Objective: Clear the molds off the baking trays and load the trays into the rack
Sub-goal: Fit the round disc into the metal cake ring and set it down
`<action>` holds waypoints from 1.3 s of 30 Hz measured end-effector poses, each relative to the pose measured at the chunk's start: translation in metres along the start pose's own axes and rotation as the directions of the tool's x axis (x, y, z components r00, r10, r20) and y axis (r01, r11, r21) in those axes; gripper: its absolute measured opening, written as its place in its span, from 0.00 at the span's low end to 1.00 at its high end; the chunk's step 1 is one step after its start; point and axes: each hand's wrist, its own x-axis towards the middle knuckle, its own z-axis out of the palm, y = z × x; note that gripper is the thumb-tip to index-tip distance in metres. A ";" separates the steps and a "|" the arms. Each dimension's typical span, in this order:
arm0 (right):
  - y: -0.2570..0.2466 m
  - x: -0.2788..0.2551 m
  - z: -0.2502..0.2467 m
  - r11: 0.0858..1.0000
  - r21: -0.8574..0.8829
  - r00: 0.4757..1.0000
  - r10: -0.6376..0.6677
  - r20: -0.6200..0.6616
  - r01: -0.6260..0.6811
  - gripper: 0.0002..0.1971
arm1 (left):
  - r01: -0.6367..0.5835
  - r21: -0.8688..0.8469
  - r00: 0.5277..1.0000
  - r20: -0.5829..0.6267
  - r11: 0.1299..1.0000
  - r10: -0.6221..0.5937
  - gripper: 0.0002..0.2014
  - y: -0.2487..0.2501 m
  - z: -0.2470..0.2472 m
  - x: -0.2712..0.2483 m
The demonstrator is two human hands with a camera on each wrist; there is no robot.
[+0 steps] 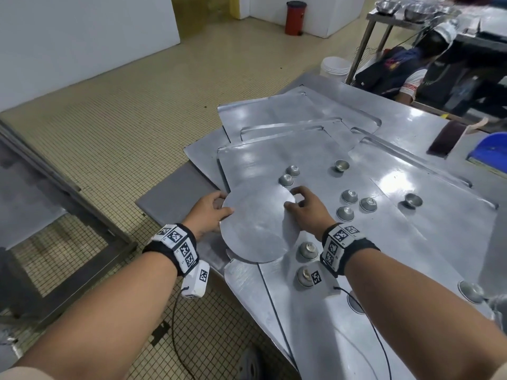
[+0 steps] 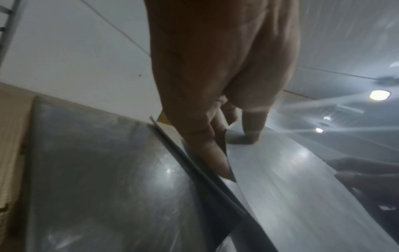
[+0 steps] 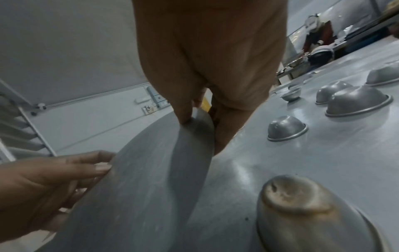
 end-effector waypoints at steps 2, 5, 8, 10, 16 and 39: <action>0.000 -0.004 -0.001 0.995 -0.091 0.999 -0.031 0.004 0.032 0.15 | -0.026 0.057 0.997 0.070 0.998 0.022 0.17 0.005 0.001 -0.003; -0.003 -0.006 -0.007 0.992 -0.112 0.999 -0.053 -0.012 0.052 0.16 | -0.071 0.174 0.990 0.133 0.982 0.048 0.27 0.015 0.004 -0.006; -0.006 -0.012 -0.022 0.995 -0.084 0.998 -0.046 -0.034 0.043 0.18 | -0.095 0.200 0.989 0.131 0.975 0.070 0.29 0.027 0.011 -0.008; -0.006 -0.019 -0.036 0.998 -0.058 0.997 -0.037 -0.064 0.033 0.19 | -0.112 0.213 0.986 0.142 0.971 0.083 0.29 0.036 0.021 -0.009; 0.013 -0.052 -0.094 1.000 -0.004 0.985 -0.013 -0.171 0.013 0.17 | -0.196 0.222 0.968 0.202 0.955 0.152 0.27 0.073 0.076 -0.021; 0.226 -0.334 -0.386 0.991 0.011 0.791 0.114 -0.601 -0.134 0.17 | -0.667 0.324 0.731 0.458 0.671 0.506 0.19 0.116 0.468 -0.198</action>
